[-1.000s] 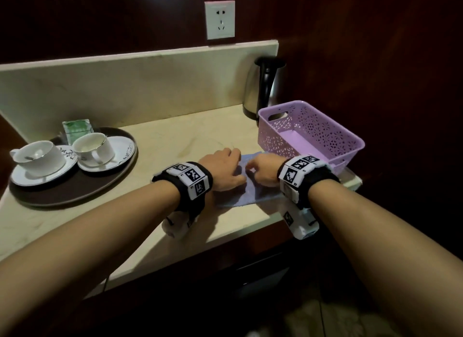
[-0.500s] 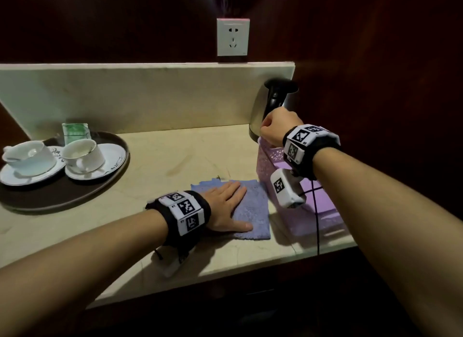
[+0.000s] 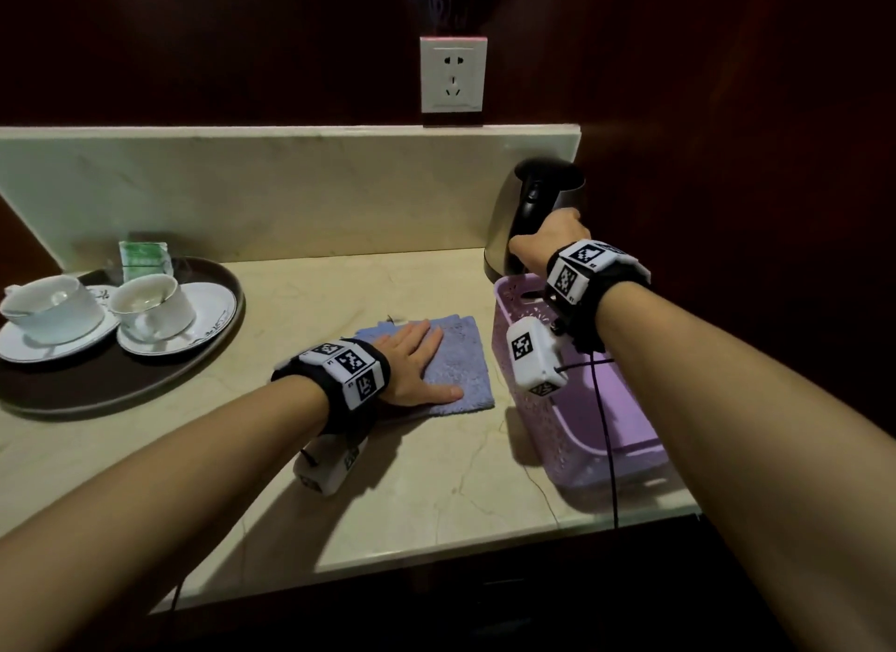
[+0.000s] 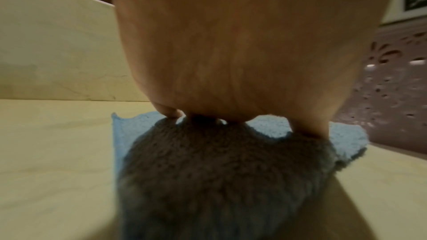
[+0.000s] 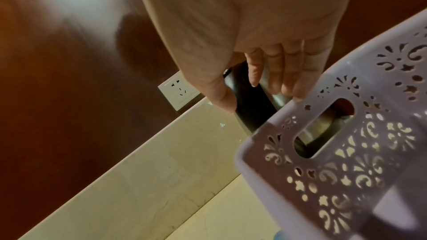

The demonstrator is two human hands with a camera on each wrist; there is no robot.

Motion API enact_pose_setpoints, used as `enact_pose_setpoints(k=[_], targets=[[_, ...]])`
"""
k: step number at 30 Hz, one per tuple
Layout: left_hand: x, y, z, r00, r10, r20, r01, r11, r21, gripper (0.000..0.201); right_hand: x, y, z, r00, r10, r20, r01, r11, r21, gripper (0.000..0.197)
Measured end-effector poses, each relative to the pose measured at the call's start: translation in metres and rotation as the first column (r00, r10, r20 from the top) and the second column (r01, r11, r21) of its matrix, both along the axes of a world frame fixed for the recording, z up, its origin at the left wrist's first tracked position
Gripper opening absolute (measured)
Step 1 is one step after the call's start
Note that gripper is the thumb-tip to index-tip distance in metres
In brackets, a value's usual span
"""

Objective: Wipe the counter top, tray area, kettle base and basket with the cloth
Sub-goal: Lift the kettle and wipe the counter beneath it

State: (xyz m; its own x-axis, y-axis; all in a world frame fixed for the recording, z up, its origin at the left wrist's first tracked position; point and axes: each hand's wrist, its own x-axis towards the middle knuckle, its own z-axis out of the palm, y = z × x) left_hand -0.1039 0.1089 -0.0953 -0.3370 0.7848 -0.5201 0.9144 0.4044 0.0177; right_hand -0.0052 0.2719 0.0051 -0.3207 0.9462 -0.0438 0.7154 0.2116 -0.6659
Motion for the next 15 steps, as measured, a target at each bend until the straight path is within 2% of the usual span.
enact_pose_setpoints(k=[2, 6, 11, 13, 15], targets=[[-0.006, 0.005, 0.001, 1.000, 0.018, 0.003, -0.018, 1.000, -0.004, 0.103, -0.001, 0.003, 0.001, 0.999, 0.020, -0.046, -0.021, 0.999, -0.029, 0.057], [-0.022, 0.019, -0.001, 0.999, 0.034, 0.012, -0.034, 0.999, 0.019, 0.102, -0.011, 0.012, 0.003, 0.990, 0.083, -0.112, -0.090, 0.994, -0.061, 0.023], [-0.044, 0.039, -0.009, 1.000, 0.024, 0.005, -0.024, 0.998, 0.058, 0.101, -0.026, 0.033, 0.007, 0.969, 0.005, -0.248, -0.051, 0.983, -0.177, 0.036], [-0.050, 0.045, -0.011, 1.000, 0.020, -0.002, -0.020, 0.997, 0.077, 0.100, -0.030, 0.038, 0.004, 0.949, -0.043, -0.313, -0.044, 0.963, -0.264, 0.042], [-0.059, 0.054, -0.012, 1.000, 0.009, -0.010, -0.009, 0.997, 0.081, 0.099, -0.035, 0.040, 0.002, 0.915, -0.088, -0.393, -0.069, 0.927, -0.368, 0.039]])
